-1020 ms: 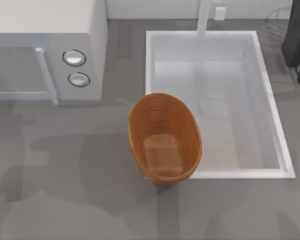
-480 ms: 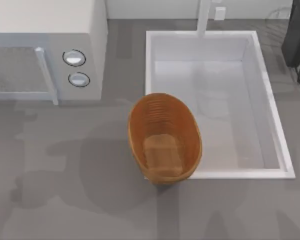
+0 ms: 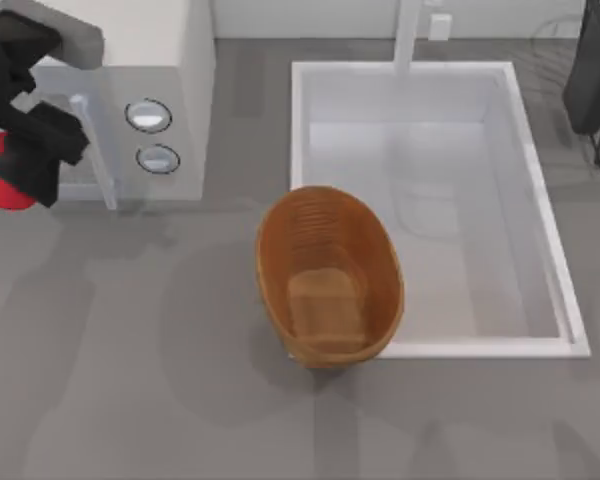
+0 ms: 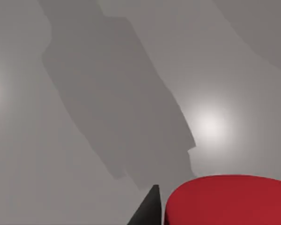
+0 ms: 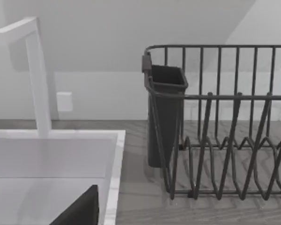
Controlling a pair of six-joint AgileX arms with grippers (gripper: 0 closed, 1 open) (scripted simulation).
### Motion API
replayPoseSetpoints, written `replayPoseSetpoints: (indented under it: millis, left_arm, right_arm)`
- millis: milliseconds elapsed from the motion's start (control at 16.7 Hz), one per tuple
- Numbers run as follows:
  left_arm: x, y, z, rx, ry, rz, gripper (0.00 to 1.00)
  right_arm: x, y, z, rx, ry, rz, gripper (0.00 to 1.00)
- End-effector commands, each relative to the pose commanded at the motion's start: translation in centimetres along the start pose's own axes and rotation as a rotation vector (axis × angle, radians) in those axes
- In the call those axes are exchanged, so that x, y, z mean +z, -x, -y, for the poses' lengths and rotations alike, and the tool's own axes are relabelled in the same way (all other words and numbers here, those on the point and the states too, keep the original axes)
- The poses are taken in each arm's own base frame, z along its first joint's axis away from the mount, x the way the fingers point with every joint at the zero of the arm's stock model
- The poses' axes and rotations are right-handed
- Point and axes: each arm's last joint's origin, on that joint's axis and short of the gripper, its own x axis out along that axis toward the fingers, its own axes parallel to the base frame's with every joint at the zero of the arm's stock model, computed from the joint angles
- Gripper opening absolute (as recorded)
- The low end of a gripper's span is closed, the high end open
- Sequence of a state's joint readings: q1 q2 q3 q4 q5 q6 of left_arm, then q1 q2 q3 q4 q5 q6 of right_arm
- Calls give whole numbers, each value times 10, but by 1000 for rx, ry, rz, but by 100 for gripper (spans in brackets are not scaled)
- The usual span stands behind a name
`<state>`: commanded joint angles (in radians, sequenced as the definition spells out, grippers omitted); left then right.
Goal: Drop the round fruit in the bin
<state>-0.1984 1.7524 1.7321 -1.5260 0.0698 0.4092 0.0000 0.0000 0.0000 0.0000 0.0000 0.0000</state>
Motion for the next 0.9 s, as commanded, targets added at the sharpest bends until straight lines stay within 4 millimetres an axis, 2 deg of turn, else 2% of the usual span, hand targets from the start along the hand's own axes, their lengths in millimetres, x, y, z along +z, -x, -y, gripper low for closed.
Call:
replayPoseSetpoints:
  millis: [120,300,480,660,900]
  left_arm:
    - [32,1,44,-29,-275,-22,0]
    - [76,-12,108,-50,-626,-47,0]
    - [110,-34,153,-35,-844,-46,0]
    - [131,-55,181,-7,-967,-36,0]
    - [135,-58,187,1,-987,-31,0]
  right_arm:
    - [0,0,0,0,0,0,100]
    - [0,0,0,0,0,0,100]
    - [0,0,0,0,0,0,100]
    - [0,0,0,0,0,0,100]
    - [0,0,0,0,0,0,100]
